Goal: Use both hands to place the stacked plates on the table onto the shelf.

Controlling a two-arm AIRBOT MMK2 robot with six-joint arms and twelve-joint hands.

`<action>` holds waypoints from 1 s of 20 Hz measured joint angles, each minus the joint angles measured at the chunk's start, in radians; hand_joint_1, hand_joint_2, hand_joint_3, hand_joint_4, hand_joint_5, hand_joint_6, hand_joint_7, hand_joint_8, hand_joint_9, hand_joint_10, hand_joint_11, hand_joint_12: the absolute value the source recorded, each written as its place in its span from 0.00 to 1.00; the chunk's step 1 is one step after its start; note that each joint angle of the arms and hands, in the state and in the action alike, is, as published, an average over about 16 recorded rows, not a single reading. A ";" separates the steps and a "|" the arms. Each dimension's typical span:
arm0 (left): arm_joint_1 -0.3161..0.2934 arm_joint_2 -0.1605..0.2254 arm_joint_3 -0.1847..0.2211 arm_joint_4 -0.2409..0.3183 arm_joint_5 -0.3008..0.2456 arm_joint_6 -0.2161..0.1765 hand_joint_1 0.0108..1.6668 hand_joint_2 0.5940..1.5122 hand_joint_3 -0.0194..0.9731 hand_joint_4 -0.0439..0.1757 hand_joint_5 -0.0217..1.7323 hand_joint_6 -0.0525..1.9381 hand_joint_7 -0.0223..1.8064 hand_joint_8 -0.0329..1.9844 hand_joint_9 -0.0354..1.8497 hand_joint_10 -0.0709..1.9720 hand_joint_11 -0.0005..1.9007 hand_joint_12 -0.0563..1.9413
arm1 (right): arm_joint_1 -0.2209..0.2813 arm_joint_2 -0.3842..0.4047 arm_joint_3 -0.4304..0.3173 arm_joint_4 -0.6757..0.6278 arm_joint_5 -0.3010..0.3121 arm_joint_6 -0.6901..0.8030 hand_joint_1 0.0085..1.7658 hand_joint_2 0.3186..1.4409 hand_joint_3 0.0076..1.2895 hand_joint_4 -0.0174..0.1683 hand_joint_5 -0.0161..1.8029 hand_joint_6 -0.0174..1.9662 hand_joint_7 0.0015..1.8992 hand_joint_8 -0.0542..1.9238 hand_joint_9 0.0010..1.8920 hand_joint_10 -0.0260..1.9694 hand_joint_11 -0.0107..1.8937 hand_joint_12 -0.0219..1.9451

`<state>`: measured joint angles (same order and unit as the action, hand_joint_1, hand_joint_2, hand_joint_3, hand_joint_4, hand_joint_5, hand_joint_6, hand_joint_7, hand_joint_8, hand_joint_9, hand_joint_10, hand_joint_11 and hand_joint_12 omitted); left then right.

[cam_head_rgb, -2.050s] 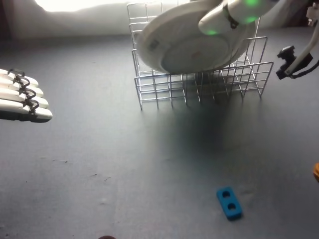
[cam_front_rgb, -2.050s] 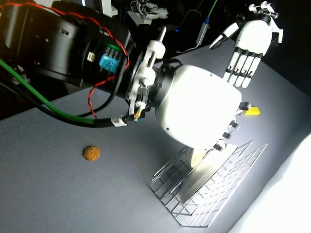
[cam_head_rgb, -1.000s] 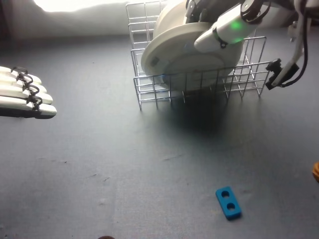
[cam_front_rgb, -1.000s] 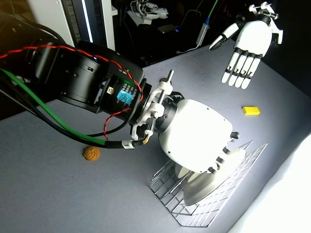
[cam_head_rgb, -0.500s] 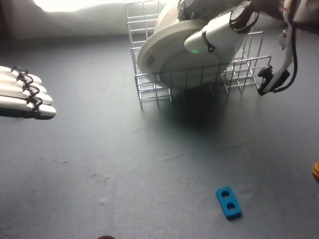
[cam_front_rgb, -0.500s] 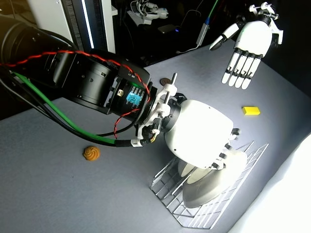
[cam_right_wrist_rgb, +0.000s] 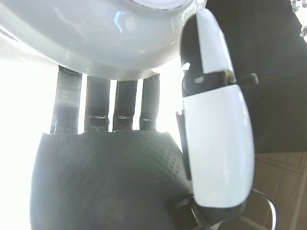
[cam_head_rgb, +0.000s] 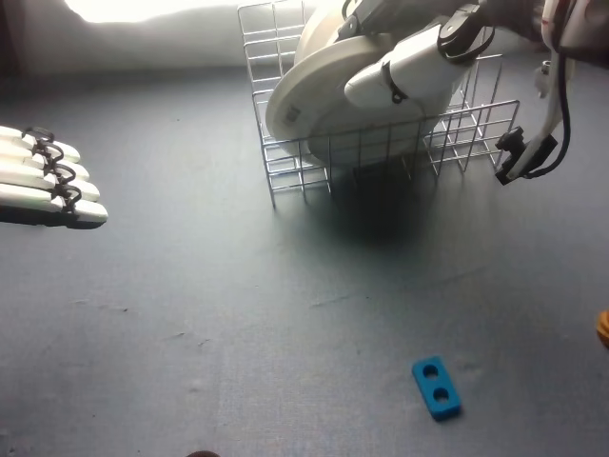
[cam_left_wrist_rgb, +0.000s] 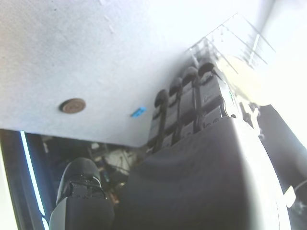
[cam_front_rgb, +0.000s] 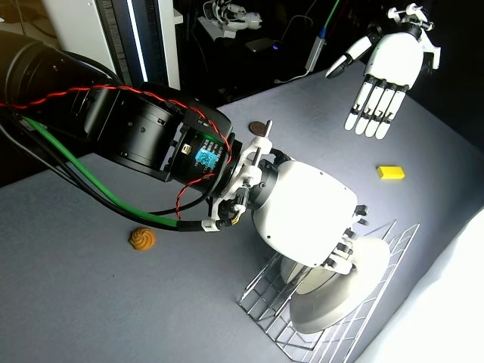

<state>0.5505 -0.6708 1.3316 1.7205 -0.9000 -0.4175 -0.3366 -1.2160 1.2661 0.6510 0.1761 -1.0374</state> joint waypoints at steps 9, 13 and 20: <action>-0.007 -0.002 0.001 0.001 -0.007 0.000 0.01 0.53 0.04 0.21 0.04 0.02 0.04 0.02 0.03 0.04 0.01 0.03 | 0.040 0.076 -0.073 -0.148 0.007 -0.013 0.54 0.69 0.01 0.08 0.44 0.03 0.44 0.04 0.39 0.14 0.18 0.67; -0.015 -0.003 0.003 0.002 -0.016 0.000 0.01 0.53 0.04 0.21 0.05 0.03 0.04 0.02 0.03 0.04 0.01 0.03 | 0.052 0.162 -0.154 -0.270 0.037 -0.024 0.53 0.69 0.01 0.08 0.43 0.03 0.43 0.04 0.39 0.13 0.16 0.67; -0.032 -0.006 0.003 0.003 -0.037 0.000 0.01 0.54 0.04 0.21 0.07 0.03 0.07 0.02 0.05 0.05 0.02 0.06 | 0.055 0.352 -0.330 -0.461 0.088 -0.040 0.50 0.69 0.01 0.10 0.43 0.03 0.43 0.05 0.38 0.14 0.16 0.68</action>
<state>0.5182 -0.6771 1.3343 1.7233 -0.9366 -0.4178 -0.2819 -0.8637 0.9365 0.1899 0.2640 -1.0773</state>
